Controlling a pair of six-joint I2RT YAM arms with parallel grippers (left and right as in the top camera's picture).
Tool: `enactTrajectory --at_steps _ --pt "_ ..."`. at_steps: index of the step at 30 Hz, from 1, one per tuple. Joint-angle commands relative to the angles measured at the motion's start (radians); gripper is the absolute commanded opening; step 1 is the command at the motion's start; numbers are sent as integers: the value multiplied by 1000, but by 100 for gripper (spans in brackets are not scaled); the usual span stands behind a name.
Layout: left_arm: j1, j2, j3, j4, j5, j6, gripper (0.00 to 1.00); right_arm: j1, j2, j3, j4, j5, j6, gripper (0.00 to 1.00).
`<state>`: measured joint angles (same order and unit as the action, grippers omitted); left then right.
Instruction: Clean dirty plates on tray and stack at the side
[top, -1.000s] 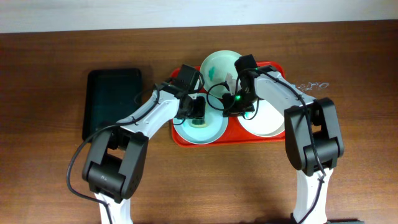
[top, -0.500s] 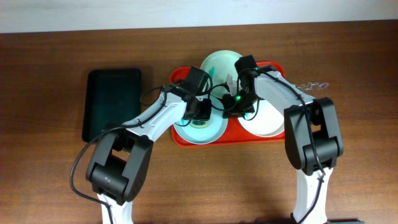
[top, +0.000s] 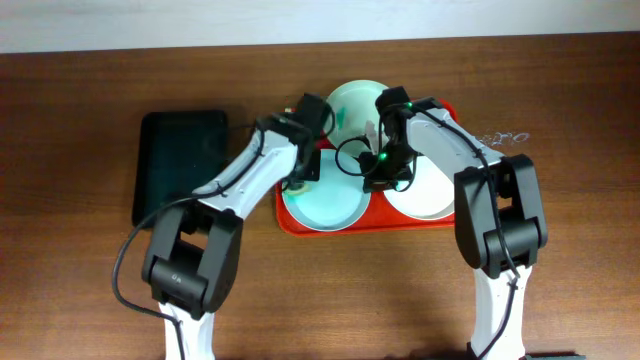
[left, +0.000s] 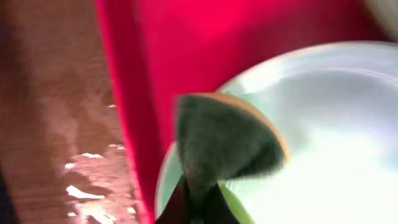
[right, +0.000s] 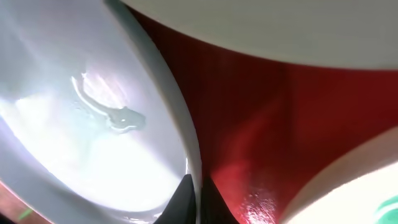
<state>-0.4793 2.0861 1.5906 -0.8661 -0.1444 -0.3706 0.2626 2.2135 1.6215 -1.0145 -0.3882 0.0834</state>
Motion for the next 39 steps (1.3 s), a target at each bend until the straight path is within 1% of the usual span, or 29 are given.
enactTrajectory --at_steps 1,3,4,5,7,8,10,11,14,15,17,19,20,21,23,24,25,26,28,30,31,32,33,35,36,37,38,39 --pt "8 14 18 25 404 2 0 -1 20 12 -16 52 -8 4" --pt "0 48 -31 39 399 12 0 -1 20 13 -18 52 -8 4" --pt "0 67 -68 66 351 21 0 -1 20 13 -18 52 -7 4" --pt "-3 78 -90 68 256 21 0 -1 20 13 -19 52 -1 4" --pt "-2 80 -100 24 -8 19 0 -1 20 19 -28 52 -1 4" --pt "-2 77 -93 -3 -125 -20 0 -1 20 35 -46 52 -1 4" --pt "0 53 -71 -38 -256 -71 0 -1 17 88 -90 53 -2 4" --pt "5 27 -58 -37 -266 -71 0 -1 14 127 -119 62 -2 4" --pt "19 -60 -12 -37 -247 -75 0 0 13 220 -194 87 -2 4" --pt "32 -94 3 -36 -177 -74 0 0 10 257 -223 87 -2 4" --pt "112 -186 16 -29 52 -74 0 10 -4 348 -295 164 -1 4" --pt "246 -253 16 -31 229 -73 0 43 -22 468 -402 355 16 4" --pt "319 -265 16 -35 271 -73 0 68 -25 531 -458 491 55 4" --pt "390 -265 16 -50 287 -73 0 104 -25 605 -521 625 79 4" --pt "497 -265 14 -85 286 -47 0 185 -25 716 -599 818 102 4" --pt "520 -265 14 -90 275 -47 0 219 -25 742 -622 920 134 4" --pt "541 -265 14 -94 247 -47 0 274 -25 765 -650 1065 143 4" --pt "552 -264 14 -101 209 -47 0 336 -25 769 -673 1228 144 4" --pt "552 -262 12 -109 182 -23 0 445 -25 769 -684 1489 143 4" --pt "552 -262 12 -116 177 -16 0 536 -25 769 -683 1673 143 4" --pt "552 -262 12 -116 177 -17 0 577 -25 769 -680 1729 143 4" --pt "552 -262 12 -116 177 -17 0 592 -25 769 -680 1736 143 4" --pt "552 -262 12 -116 174 -17 0 597 -25 769 -672 1728 151 4" --pt "552 -262 12 -116 174 -17 0 527 -25 765 -662 1580 388 4" --pt "552 -262 11 -116 174 -16 0 396 -16 750 -593 1310 377 4" --pt "552 -262 11 -117 174 -16 0 301 -8 750 -540 1054 276 4" --pt "552 -262 11 -116 174 -17 0 130 -4 750 -468 471 -13 4" --pt "552 -262 11 -116 174 -17 0 -15 -4 750 -454 87 -146 4"
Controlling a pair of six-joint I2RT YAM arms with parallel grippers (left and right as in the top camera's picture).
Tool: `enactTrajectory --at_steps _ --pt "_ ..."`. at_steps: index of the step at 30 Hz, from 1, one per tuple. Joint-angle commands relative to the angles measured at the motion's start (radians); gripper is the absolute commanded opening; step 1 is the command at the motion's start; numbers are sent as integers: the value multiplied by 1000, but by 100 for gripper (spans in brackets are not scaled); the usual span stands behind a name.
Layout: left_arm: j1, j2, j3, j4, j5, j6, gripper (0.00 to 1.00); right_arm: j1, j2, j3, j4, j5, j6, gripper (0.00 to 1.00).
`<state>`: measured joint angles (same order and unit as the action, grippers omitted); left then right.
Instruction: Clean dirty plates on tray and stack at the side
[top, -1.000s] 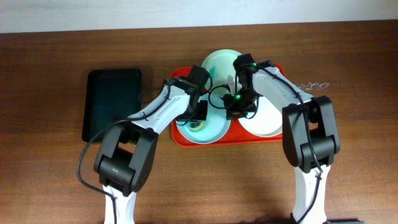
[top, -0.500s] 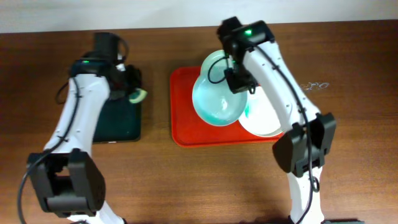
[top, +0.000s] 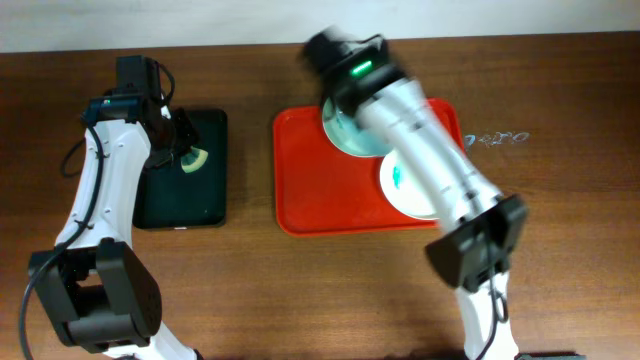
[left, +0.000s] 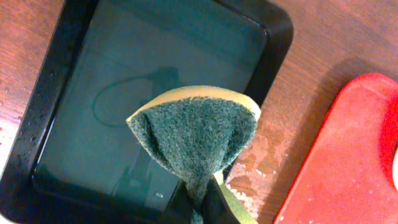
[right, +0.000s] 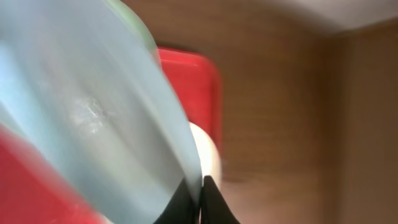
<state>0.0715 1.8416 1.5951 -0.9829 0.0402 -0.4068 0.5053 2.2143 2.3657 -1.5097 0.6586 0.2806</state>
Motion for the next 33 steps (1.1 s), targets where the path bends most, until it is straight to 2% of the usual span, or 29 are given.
enactTrajectory --at_steps 1,4,6,8,9,11,13,14,15,16,17,20,23,26,29,33 --pt "2 -18 6 1 -11 19 0 -412 1 5 44 -1077 -348 4" --pt "2 -18 6 1 -11 19 0 -771 34 -33 49 -1078 -343 4" --pt "2 -18 6 2 -11 19 0 -920 38 -120 135 -1078 -344 4" --pt "2 -18 6 2 -10 19 0 -1022 39 -239 265 -1077 -343 4" --pt "2 -18 6 2 -10 19 0 -1066 39 -330 369 -1067 -291 4" --pt "1 -18 6 1 -10 19 0 -1112 39 -477 536 -1065 -219 4" --pt "1 -18 6 1 -10 19 0 -1125 39 -537 608 -991 -219 4" --pt "1 -18 6 2 -10 19 0 -1122 39 -546 617 -915 -220 5" --pt "1 -18 6 2 -10 19 0 -1120 39 -546 617 -909 -220 20" --pt "1 -18 6 4 -10 19 0 -1115 38 -546 607 -912 -220 64" --pt "1 -18 6 5 -10 19 0 -1112 31 -528 581 -912 -220 75" --pt "1 -18 6 11 -10 19 0 -1047 -64 -393 462 -920 -212 76" --pt "-2 -18 6 11 -3 19 0 -821 -143 -362 465 -1048 -213 82" --pt "-2 -18 6 11 -3 19 0 -593 -76 -370 519 -928 -224 82" --pt "-2 -18 6 7 -3 19 0 -411 66 -370 625 -792 -223 75" --pt "-2 -18 6 7 -3 19 0 -374 170 -370 722 -747 -224 71"
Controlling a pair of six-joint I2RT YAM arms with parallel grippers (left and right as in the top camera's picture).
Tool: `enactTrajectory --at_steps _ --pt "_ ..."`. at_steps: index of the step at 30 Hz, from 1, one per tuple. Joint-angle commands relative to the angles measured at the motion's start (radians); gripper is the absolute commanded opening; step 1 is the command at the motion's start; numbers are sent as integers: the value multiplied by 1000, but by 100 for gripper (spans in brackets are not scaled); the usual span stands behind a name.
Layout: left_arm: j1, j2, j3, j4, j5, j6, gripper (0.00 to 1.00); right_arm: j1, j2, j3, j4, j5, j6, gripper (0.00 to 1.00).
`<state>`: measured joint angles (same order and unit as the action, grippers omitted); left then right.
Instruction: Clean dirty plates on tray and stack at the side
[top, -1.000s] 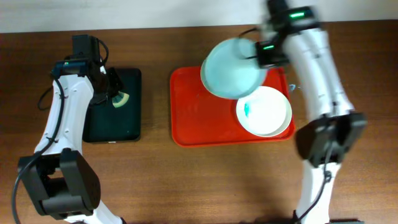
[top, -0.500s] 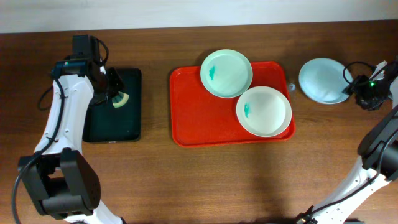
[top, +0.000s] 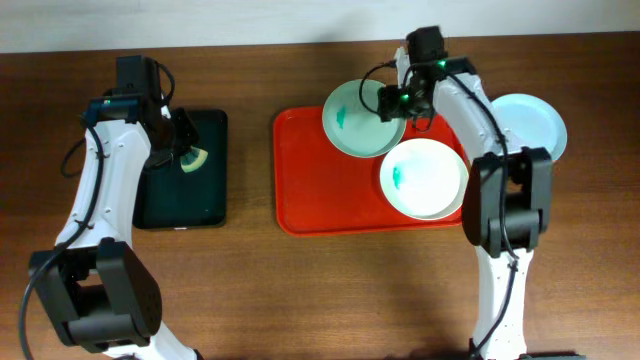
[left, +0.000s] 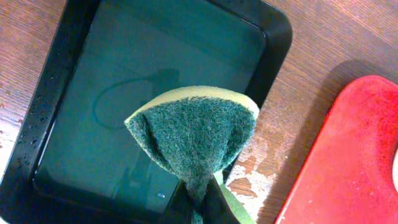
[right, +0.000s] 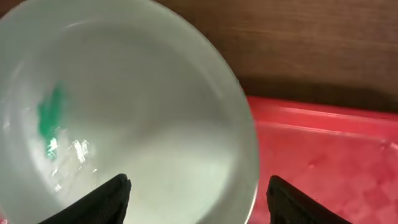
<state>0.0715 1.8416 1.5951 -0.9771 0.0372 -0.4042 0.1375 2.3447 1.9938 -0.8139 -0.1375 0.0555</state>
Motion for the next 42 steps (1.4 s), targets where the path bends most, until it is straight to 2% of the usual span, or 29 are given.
enactTrajectory --at_steps 1,3,4,5,8,10,14,16,18,21,23,26,28,30,33,36,37,39,41,42 --pt "-2 -18 6 1 0 16 0 -8 64 2 36 49 2 68" --pt "-2 -18 6 3 0 16 0 -6 82 2 37 45 2 58" --pt "-2 -18 6 3 0 16 0 -6 84 2 33 44 2 46" --pt "-2 -18 6 3 0 16 0 -6 83 2 24 37 6 27" --pt "-2 -18 6 14 0 16 0 -5 39 4 -48 -133 5 4" --pt "-1 -14 5 25 -1 16 0 11 -12 20 -145 -224 5 4" --pt "-2 -5 -11 25 3 16 0 80 -58 57 -311 -213 4 4" --pt "-14 -5 -11 30 99 77 0 105 -51 28 -345 -206 5 4" --pt "-73 -5 -12 33 182 114 0 136 -47 -80 -294 -207 5 4" --pt "-189 -3 -13 34 141 113 0 142 -47 -232 -143 -206 5 4" --pt "-234 -3 -32 48 132 75 0 138 -47 -240 -142 -206 5 4" --pt "-346 12 -145 195 155 41 0 138 -47 -240 -127 -183 6 4" --pt "-414 64 -204 315 153 -32 0 136 -47 -240 -128 -183 6 4" --pt "-477 167 -213 445 158 -78 0 136 -47 -240 -124 -183 6 4" --pt "-521 253 -213 518 153 -77 0 136 -47 -240 -124 -176 6 4" --pt "-515 304 -213 491 -38 -77 0 136 -47 -240 -124 -161 5 4" --pt "-514 302 -212 443 -283 -77 0 136 -47 -240 -124 -161 5 4" --pt "-510 281 -210 387 -483 -77 0 136 -47 -240 -124 -161 5 4" --pt "-509 220 -209 362 -600 -77 0 136 -47 -240 -124 -138 5 4" --pt "-509 183 -207 363 -588 -77 0 136 -47 -240 -124 -130 5 4"
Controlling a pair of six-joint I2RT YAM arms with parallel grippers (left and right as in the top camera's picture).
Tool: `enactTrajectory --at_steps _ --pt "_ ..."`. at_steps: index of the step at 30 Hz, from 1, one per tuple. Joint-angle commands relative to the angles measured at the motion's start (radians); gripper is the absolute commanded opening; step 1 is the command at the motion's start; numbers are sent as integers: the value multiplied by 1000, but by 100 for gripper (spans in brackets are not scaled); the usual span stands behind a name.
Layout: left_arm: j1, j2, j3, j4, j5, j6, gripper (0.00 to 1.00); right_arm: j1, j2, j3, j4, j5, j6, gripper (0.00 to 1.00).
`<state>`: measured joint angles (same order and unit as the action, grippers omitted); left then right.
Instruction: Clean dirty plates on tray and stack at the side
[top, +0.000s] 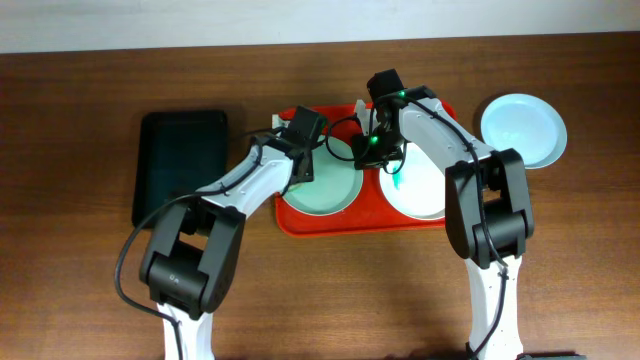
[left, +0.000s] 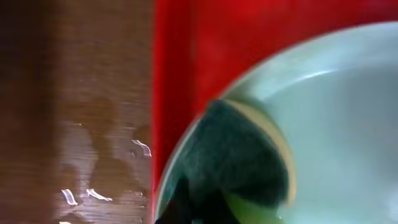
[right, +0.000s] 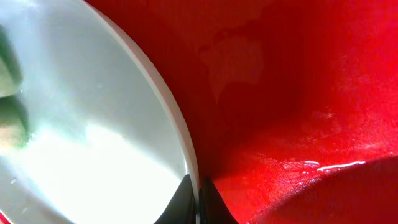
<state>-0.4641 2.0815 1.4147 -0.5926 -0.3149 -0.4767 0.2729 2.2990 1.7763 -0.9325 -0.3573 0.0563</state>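
A pale green plate (top: 322, 188) lies in the front left of the red tray (top: 300, 222). My right gripper (top: 372, 150) is shut on its right rim; in the right wrist view the fingers (right: 198, 194) pinch the rim of the plate (right: 81, 124). My left gripper (top: 300, 168) is shut on a green-and-yellow sponge (left: 242, 155), pressed on the plate's left edge (left: 336, 118). A white plate (top: 425, 190) with a green smear lies in the tray's right half. A clean pale blue plate (top: 523, 130) sits on the table right of the tray.
A black tray of water (top: 182, 165) stands on the brown table left of the red tray. Water patches shine on the wood (left: 81, 193) beside the red tray's left edge (left: 174, 74). Both arms cross over the tray's back half.
The left gripper, then over the black tray, now holds the sponge on the green plate. The right gripper, then open above that plate at the tray's back, now pinches its rim; the plate sits front left.
First the sponge was on a pale blue plate in the tray while the right gripper pinched its rim. Then the sponge hung over the black tray and the right gripper held that plate aloft. Later that plate lay right of the tray. Now both grippers are at the green plate.
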Motion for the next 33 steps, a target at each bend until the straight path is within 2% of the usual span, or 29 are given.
enactTrajectory --at_steps 1,2,3,6,7,8,10,12,16,18,20,22,24,26,27,30,32,33 --pt "26 -97 -26 -15 -175 -5 0 1 -2 -22 -5 89 5 4" --pt "26 -123 -26 -5 -79 -5 0 1 -2 -23 -4 89 5 4" --pt "29 -154 -26 31 171 -4 0 1 -2 -22 -4 89 5 4" --pt "25 -101 -26 53 572 1 0 1 -2 -23 -5 89 5 4" --pt "24 -61 -27 24 551 35 0 1 -2 -22 -5 89 5 4" --pt "24 -26 -27 -12 464 48 0 1 -2 -22 -5 89 5 4" --pt "26 -23 -26 -84 135 48 0 1 -2 -22 -5 89 5 4" --pt "26 -32 -26 -113 -89 48 0 1 -2 -22 -5 89 5 4" --pt "26 -65 20 -116 -218 48 0 1 -2 -21 -1 98 3 4" --pt "27 -105 85 -112 -196 43 0 3 -4 -2 -3 127 -20 4" --pt "44 -148 143 -113 -85 38 0 3 -18 59 -37 148 -23 4" --pt "141 -200 147 -135 81 -28 0 30 -60 151 -114 372 -23 4" --pt "259 -200 142 -189 179 -27 0 96 -114 221 -194 685 -22 4" --pt "364 -200 142 -259 180 -27 0 175 -163 246 -224 944 -22 4" --pt "415 -200 142 -286 180 -27 0 253 -189 254 -245 1223 -22 4" --pt "496 -200 141 -326 180 -27 0 423 -202 254 -265 1769 -23 4" --pt "506 -200 140 -326 181 -27 0 514 -202 254 -265 1941 -23 4" --pt "500 -199 138 -326 190 -27 0 526 -202 254 -264 1913 -22 4"
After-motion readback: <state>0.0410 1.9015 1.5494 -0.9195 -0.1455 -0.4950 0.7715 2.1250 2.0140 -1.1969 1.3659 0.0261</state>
